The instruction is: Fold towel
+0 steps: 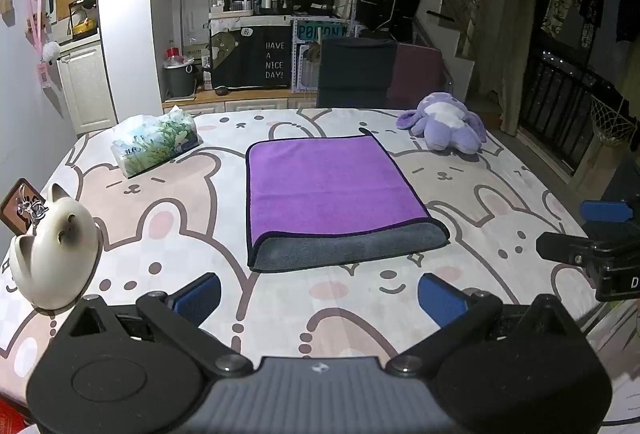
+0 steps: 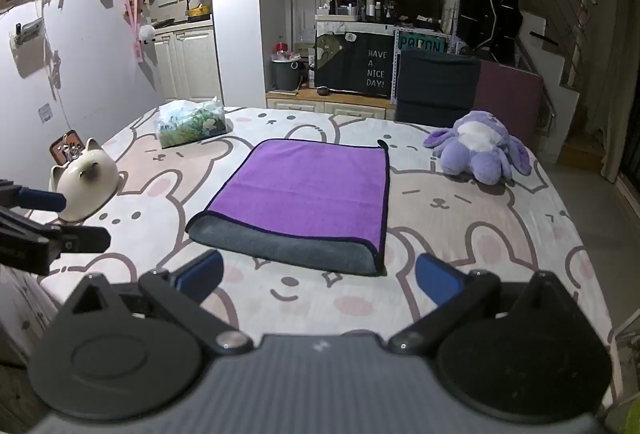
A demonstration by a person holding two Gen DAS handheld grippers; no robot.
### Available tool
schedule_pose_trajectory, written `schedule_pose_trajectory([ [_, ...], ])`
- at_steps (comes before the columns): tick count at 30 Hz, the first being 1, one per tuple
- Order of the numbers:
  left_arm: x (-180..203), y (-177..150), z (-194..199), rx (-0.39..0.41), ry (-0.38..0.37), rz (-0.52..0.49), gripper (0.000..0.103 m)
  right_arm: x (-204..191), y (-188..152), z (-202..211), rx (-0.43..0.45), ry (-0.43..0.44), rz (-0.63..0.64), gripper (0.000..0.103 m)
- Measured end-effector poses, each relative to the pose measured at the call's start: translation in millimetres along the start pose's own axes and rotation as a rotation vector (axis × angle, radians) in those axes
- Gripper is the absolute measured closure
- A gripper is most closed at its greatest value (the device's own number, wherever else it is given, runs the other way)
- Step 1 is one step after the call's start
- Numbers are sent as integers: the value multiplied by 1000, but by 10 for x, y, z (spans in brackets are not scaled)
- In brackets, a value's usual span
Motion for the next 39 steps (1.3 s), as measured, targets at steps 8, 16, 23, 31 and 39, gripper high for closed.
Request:
schedule_pose_trajectory([
  [8, -11, -26, -16, -1, 0, 0, 0, -16, 14, 3, -1, 2, 2, 0],
  [16, -10, -24, -14, -1, 0, 0, 0, -10, 10, -4, -1, 2, 1, 0],
  [23, 0, -26, -2, 0, 1, -1, 0, -8, 13, -5, -2, 2, 1, 0],
  [31, 2, -27, -2, 0, 1, -2, 0, -10, 14, -8, -3, 2, 1, 0],
  [39, 3, -28, -2, 0, 1, -2, 0, -10, 14, -7, -4, 3, 1, 0],
])
Point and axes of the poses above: each gripper's, at about its wrist camera, not at the fingertips, and z roughly against the way its jaws point, x to its right, y to its top, the point moved 2 cm from there along -z, roughly the way its jaws point, and after that the axes turned 13 degrees about -z, right-handed, at the moved point
